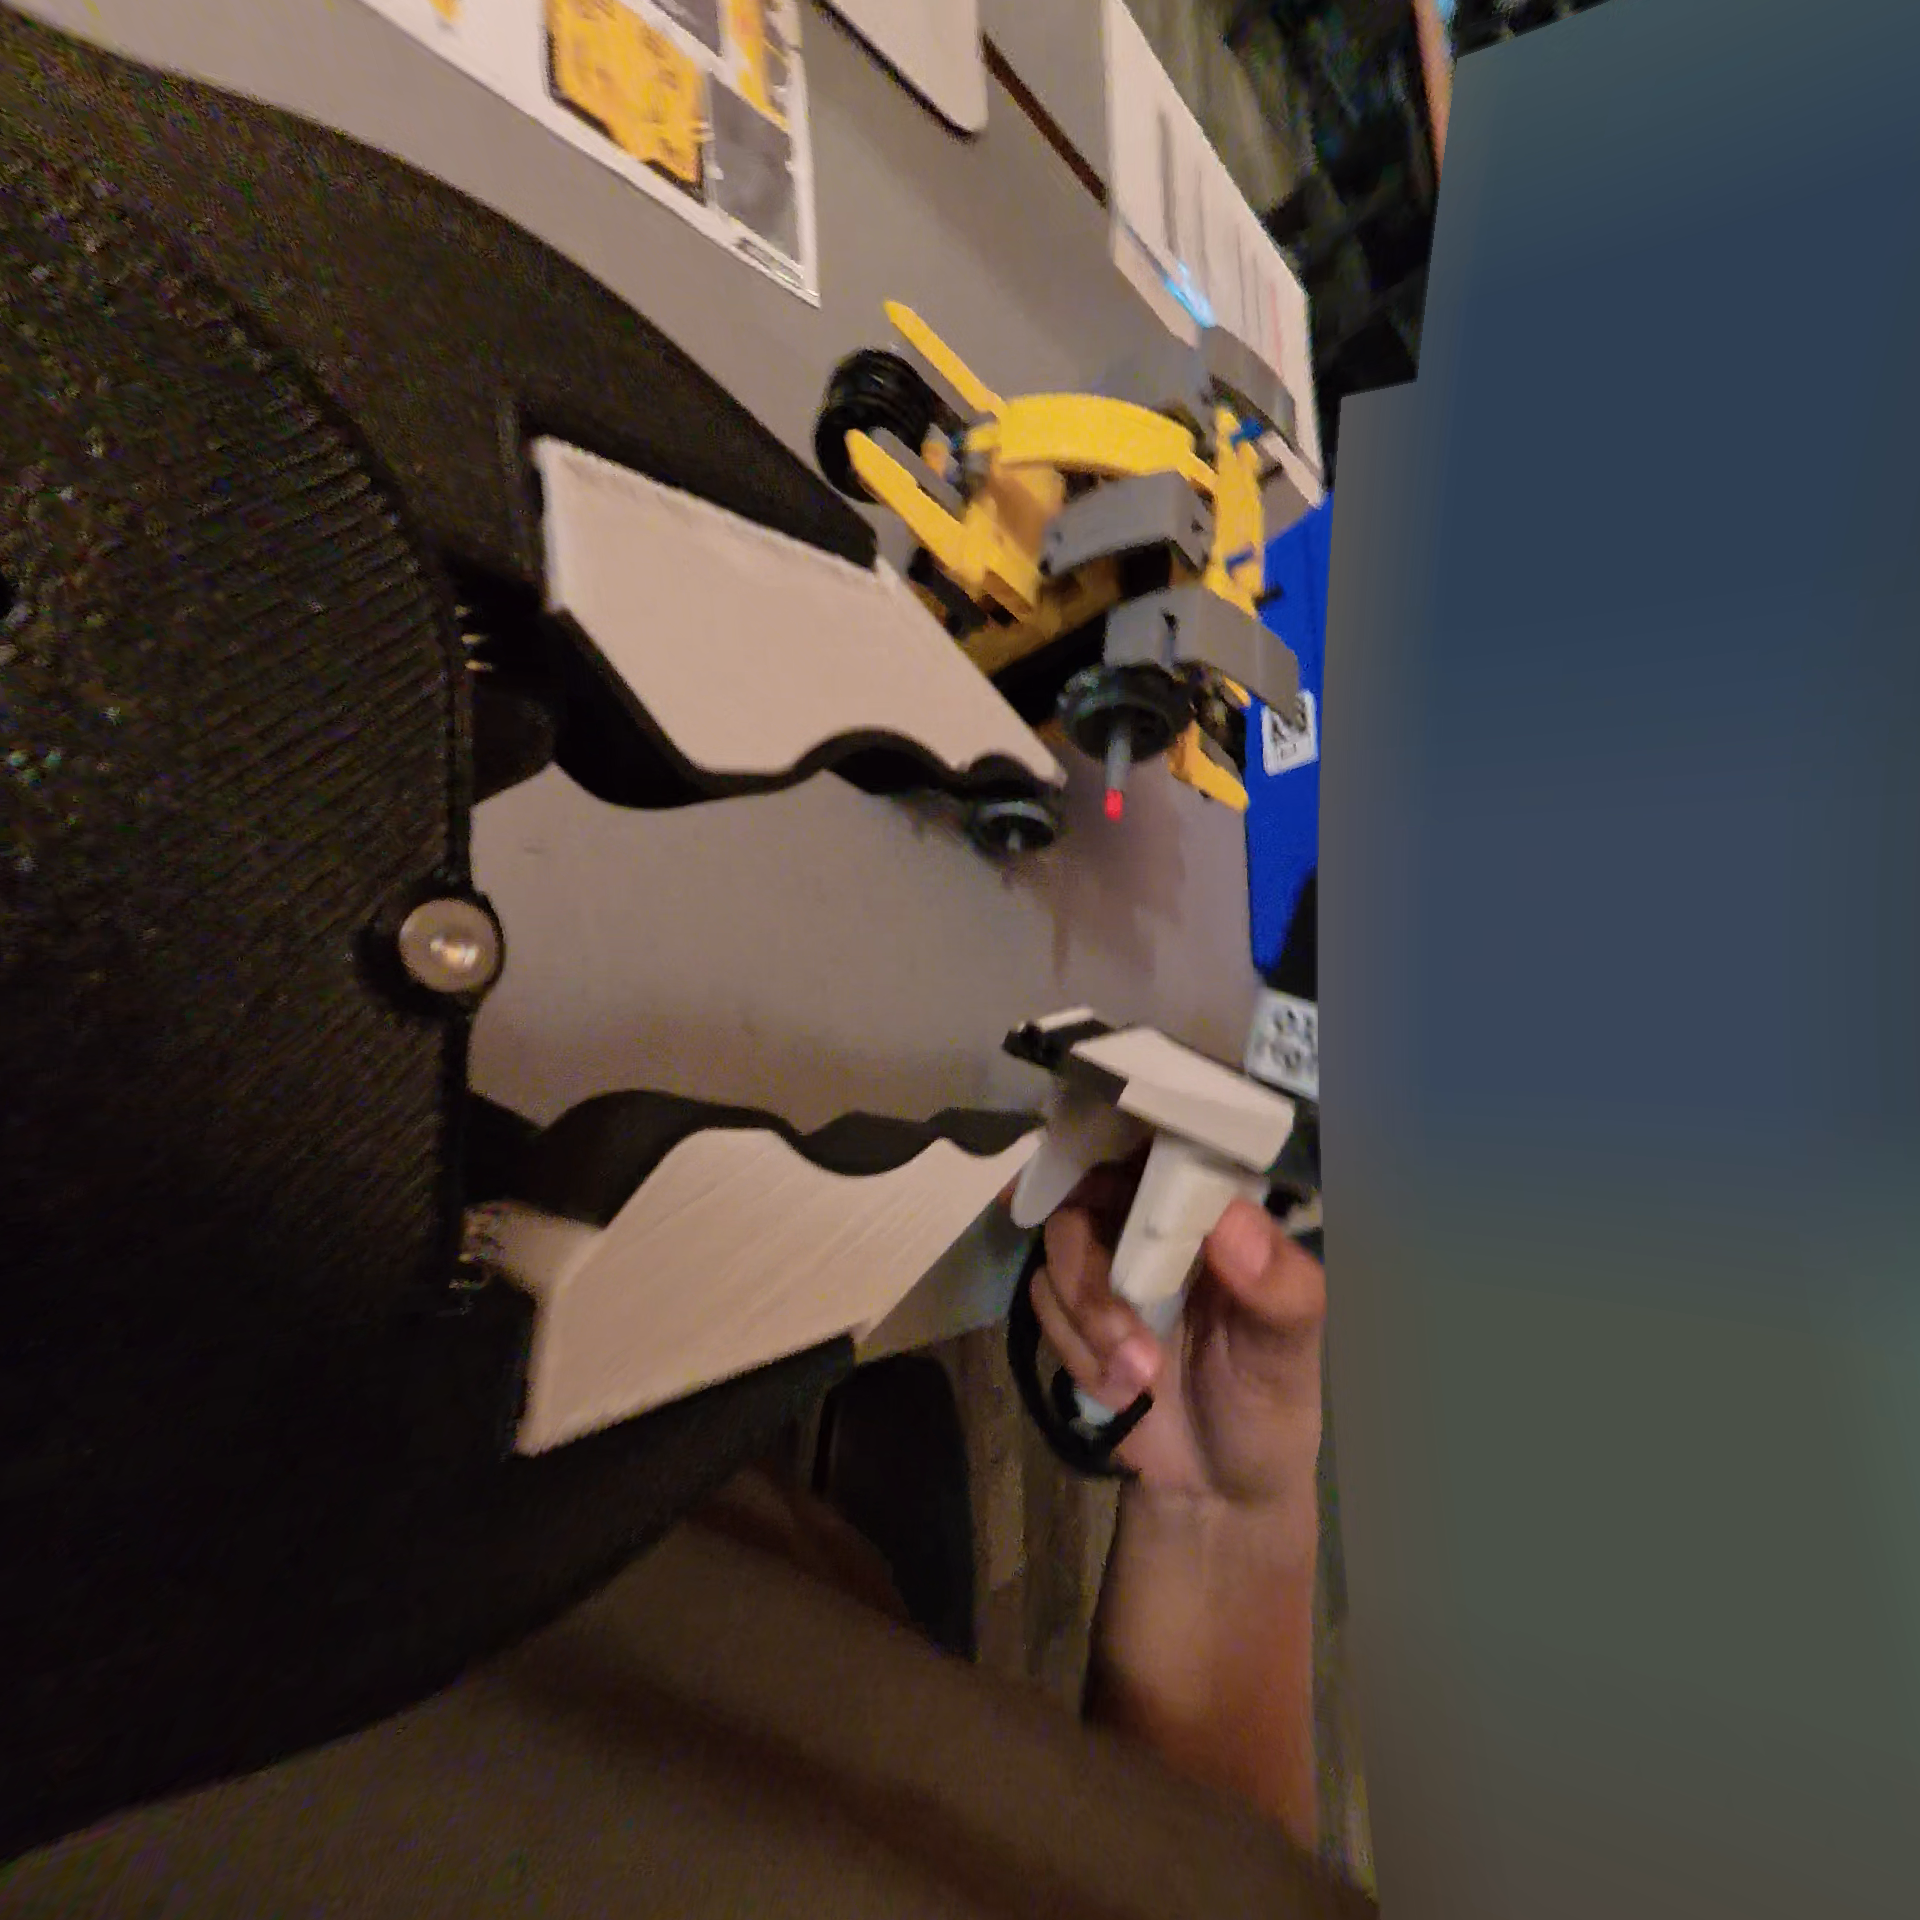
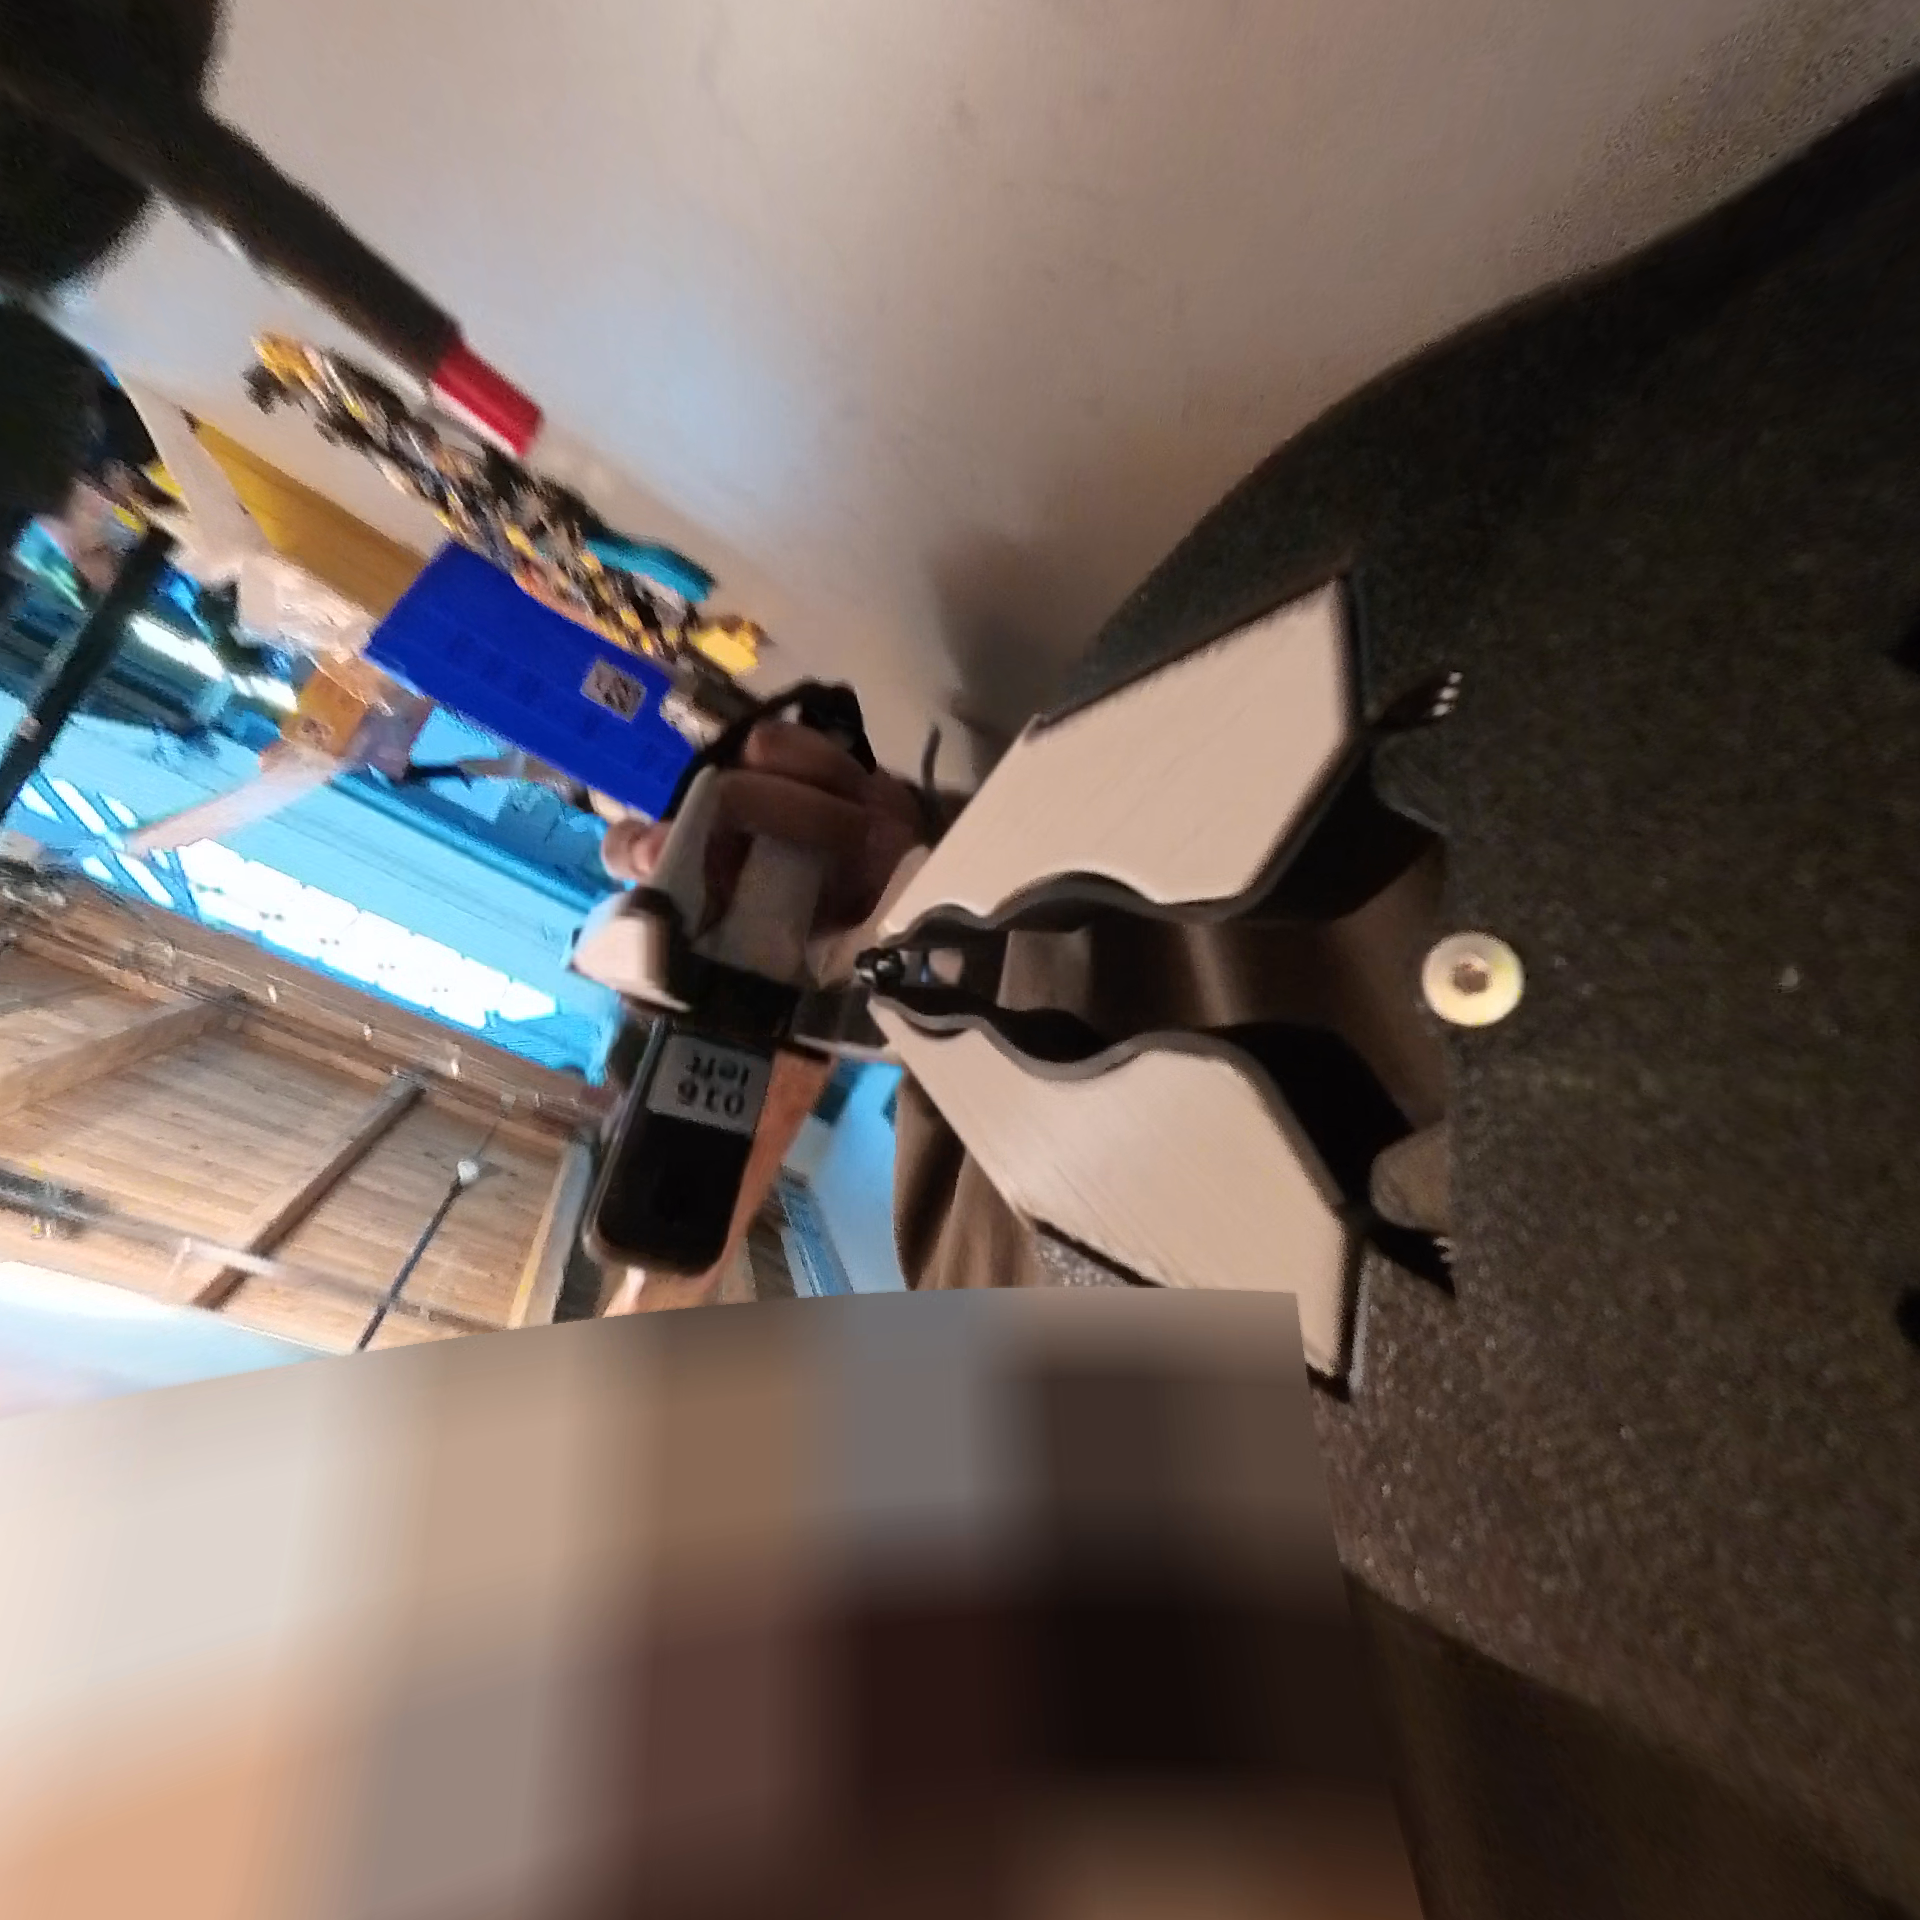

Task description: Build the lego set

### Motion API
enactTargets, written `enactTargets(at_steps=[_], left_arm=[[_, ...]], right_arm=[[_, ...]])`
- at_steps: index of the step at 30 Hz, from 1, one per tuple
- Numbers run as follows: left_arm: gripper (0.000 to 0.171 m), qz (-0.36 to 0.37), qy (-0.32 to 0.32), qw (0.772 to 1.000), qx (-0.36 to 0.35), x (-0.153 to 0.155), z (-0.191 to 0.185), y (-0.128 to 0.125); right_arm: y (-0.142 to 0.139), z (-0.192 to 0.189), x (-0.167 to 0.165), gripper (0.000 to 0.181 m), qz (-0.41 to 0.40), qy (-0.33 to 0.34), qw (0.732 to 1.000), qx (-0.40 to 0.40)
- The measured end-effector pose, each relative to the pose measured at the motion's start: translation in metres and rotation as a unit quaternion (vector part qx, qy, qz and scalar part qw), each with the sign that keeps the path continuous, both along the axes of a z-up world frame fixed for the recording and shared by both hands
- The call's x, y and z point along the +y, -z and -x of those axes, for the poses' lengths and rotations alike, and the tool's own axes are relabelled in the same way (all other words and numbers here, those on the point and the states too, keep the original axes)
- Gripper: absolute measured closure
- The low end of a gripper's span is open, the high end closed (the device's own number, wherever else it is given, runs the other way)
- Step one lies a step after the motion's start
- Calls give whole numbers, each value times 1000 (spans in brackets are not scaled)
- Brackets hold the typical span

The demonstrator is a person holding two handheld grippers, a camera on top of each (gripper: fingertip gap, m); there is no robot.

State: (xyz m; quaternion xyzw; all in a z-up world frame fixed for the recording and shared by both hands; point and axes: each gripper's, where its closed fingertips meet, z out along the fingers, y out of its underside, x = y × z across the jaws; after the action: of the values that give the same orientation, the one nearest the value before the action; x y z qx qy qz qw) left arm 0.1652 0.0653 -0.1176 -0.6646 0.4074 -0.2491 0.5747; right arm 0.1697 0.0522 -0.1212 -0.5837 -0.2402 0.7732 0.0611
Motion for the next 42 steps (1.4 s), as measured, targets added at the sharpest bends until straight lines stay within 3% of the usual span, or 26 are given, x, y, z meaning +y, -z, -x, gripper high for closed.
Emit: enactTargets(at_steps=[1,4,6,12,16,18,22,30,31,32,33,35,39,42], left_arm=[[106,15,-18,1000,-2,7,3,4],[95,68,-34,997,11,23,7,24],[92,93,-45,994,45,36,9,42],[87,128,-53,974,177,74,7,93],[89,120,-29,969,216,89,3,106],[93,125,-6,969,213,89,-2,108],[109,129,20,969,210,87,-7,109],[122,78,42,968,234,82,-9,108],[134,73,44,968,238,80,-8,108],[163,72,50,967,240,77,-8,109],[171,60,50,967,241,76,-8,108],[171,35,30,967,250,79,-7,107],[152,33,13,964,262,83,-6,110],[123,66,-2,969,237,90,-4,107]], right_arm=[[8,0,5,176,-30,26,999,-27],[34,-6,26,175,-143,120,974,-124],[47,-14,41,175,-223,184,939,-188],[57,-31,71,175,-440,301,780,-327],[61,-38,82,175,-535,323,679,-386],[60,-37,83,175,-565,328,647,-395],[60,-31,84,175,-603,324,610,-400],[74,-25,94,175,-683,279,522,-428],[76,-25,94,175,-692,272,513,-429],[78,-24,93,175,-699,265,507,-430],[79,-23,92,175,-704,259,503,-429],[80,-21,89,174,-714,252,496,-425],[81,-22,87,174,-723,251,482,-427],[80,-25,86,175,-719,254,484,-429]])
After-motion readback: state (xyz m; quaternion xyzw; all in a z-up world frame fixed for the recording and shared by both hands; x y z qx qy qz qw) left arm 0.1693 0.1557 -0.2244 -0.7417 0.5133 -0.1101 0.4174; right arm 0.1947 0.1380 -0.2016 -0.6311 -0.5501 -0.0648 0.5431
